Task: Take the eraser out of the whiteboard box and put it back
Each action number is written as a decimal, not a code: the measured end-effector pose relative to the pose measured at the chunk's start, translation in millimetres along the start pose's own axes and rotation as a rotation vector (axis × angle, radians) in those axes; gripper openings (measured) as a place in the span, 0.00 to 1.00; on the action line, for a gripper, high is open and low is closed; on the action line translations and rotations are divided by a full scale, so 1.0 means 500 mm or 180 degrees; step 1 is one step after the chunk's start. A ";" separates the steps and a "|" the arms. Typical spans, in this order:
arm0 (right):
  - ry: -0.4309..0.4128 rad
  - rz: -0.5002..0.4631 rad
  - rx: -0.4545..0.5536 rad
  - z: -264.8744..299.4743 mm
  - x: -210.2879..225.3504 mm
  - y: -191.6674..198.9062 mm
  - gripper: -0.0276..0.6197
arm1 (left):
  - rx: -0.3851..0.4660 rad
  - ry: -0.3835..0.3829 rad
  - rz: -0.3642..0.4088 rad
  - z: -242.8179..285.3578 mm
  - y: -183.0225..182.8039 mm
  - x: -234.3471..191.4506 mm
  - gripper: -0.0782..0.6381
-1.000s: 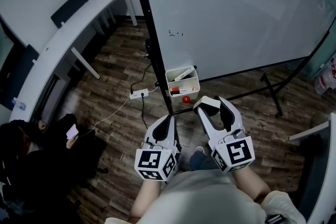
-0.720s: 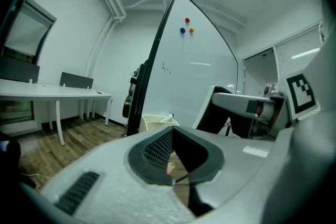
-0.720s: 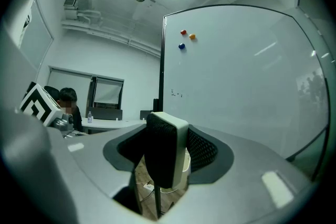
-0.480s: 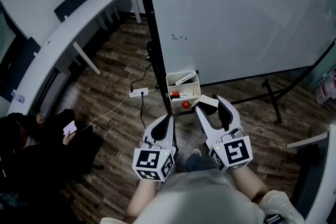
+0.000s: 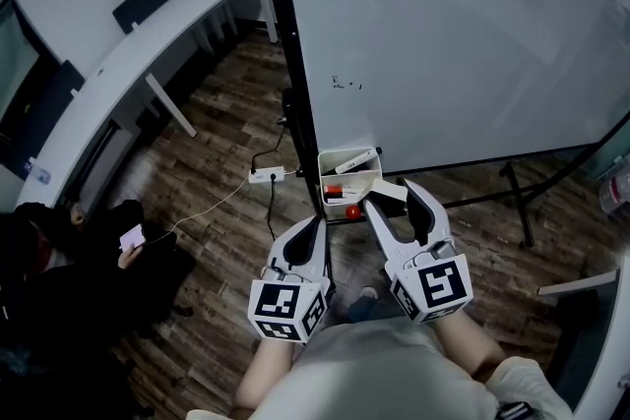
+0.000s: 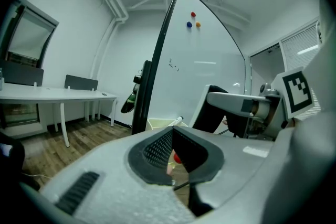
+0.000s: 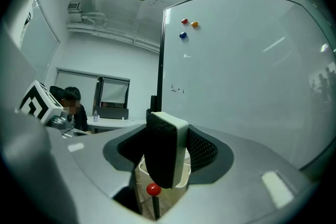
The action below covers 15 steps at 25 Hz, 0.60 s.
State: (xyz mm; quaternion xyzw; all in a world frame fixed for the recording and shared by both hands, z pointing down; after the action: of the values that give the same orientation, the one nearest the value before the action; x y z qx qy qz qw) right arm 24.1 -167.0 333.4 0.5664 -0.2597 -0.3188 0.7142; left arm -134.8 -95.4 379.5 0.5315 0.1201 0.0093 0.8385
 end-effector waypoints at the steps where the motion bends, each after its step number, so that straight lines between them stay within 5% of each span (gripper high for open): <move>1: -0.0017 0.0000 -0.0004 0.005 0.003 -0.001 0.40 | 0.0000 -0.0011 -0.0006 0.003 -0.002 -0.001 0.12; 15: -0.0295 -0.0055 -0.0136 0.066 0.040 0.013 0.40 | -0.0026 -0.0213 -0.0147 0.044 -0.005 -0.008 0.12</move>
State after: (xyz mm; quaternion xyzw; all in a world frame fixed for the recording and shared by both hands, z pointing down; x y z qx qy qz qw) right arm 14.1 -202.3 347.5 0.5379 -0.2809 -0.3563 0.7105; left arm -134.2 -116.4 386.8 0.5252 0.1043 -0.0274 0.8441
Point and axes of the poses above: the fingertips, and each gripper's own axes: z forward along the fingers, x to its right, y out of its underside, the point moved 8 cm from there along -z, backward along the fingers, and after that the axes turned 13 degrees about -x, right-handed, at the moved point
